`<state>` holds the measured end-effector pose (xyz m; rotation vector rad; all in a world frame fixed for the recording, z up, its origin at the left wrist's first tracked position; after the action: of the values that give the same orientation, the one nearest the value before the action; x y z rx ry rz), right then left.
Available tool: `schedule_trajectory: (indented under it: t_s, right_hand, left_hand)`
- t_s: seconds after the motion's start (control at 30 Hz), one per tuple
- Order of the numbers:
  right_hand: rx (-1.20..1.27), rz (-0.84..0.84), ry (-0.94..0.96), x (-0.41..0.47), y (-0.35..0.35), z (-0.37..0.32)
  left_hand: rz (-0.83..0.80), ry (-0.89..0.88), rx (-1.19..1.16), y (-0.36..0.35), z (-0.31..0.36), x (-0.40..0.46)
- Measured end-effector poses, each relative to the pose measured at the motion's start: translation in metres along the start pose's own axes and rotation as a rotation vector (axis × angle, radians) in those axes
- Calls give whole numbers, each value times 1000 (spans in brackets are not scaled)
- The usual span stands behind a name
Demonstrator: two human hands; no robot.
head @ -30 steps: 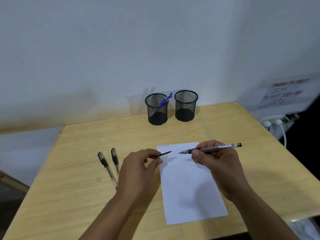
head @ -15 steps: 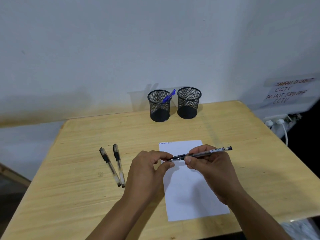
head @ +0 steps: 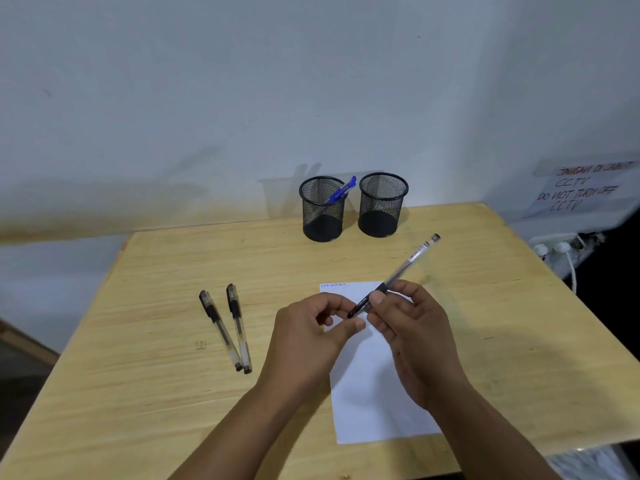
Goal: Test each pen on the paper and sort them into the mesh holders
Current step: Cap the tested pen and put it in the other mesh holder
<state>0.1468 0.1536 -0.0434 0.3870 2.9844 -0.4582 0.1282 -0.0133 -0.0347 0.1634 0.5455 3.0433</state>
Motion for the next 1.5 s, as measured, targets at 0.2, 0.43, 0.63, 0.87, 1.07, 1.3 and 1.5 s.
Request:
schedule_trajectory:
  t_s: [0.2, 0.43, 0.63, 0.87, 1.07, 1.3, 1.5]
  right_hand:
    - [-202, 142, 124, 37, -6, -31]
    - [-793, 127, 431, 107, -25, -108]
    - [-1196, -45, 504, 147, -71, -116]
    - [-1429, -207, 655, 157, -115, -107]
    - [-1689, -221, 737, 163, -131, -96]
    - [-1536, -31, 1035, 127, -118, -103]
    - [-1390, -269, 759, 81, -120, -46]
  left_hand:
    - [9, 7, -28, 5, -4, 22]
    - [148, 57, -2, 38, -11, 110]
    - [151, 93, 152, 32, -22, 169]
    - [171, 36, 185, 22, -22, 188]
    - [186, 33, 180, 21, -22, 188]
    - [161, 64, 247, 42, -23, 173]
    - [15, -10, 377, 90, -27, 135]
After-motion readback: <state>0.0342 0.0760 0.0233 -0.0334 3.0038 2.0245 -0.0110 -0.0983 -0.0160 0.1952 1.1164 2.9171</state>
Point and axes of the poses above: each hand's wrist, its own x-axis towards the middle knuckle, its own y-axis out of the back of the hand, z = x × y, the point moved 7 cm from there along x, towards the middle knuckle, and after that the axes turned 2 degrees about -x, right-handed, at the moved point
